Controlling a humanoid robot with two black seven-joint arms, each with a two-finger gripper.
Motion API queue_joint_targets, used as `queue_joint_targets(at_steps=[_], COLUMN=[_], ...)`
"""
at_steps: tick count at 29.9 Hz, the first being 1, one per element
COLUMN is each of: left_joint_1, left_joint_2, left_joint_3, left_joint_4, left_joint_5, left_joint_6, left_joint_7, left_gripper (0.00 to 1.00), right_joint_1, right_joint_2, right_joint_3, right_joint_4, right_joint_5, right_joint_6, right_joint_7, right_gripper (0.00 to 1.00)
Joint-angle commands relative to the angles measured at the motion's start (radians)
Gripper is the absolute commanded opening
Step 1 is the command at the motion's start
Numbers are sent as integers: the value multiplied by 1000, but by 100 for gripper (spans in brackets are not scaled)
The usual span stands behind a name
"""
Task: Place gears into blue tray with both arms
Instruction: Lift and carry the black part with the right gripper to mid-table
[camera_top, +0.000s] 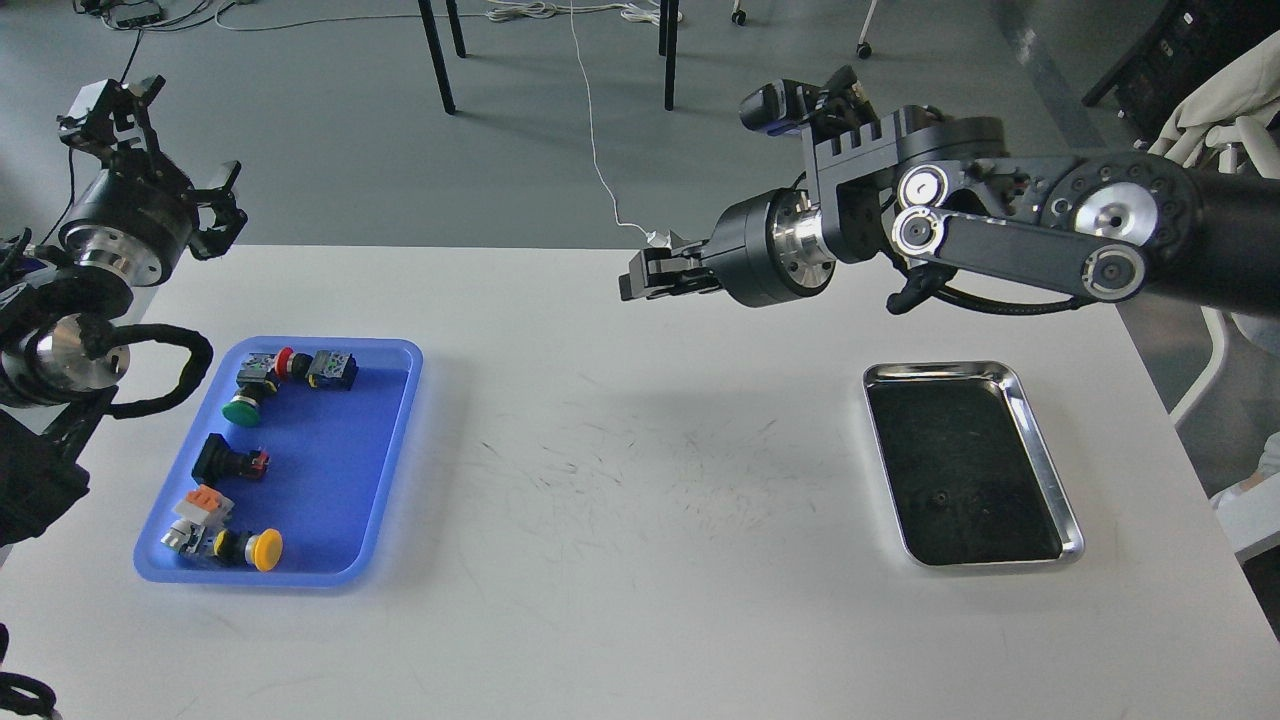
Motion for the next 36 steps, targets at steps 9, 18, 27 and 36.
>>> queue_joint_targets(at_steps=[9,18,27,36], left_joint_1=[0,-3,-3,-5], left_joint_2=[-7,-7,-7,-2], left_joint_3=[1,1,-2,-3], left_joint_4=[-1,-1,-1,-1], left_joint_5=[0,0,-2,-3], left_joint_6=[-2,-4,-5,-5], left_joint_7=[0,0,0,0], left_gripper=[98,98,98,98], right_joint_1=[-276,-409,-444,-464], right_joint_2=[241,241,241,241], right_joint_3=[9,15,20,19], right_joint_4=[-182,-220,-208,-180], right_joint_5=[4,6,70,147], right_joint_6=[-177,-255,-258,-244], right_joint_7=[65,99,105,91], right_gripper=[1,1,2,3])
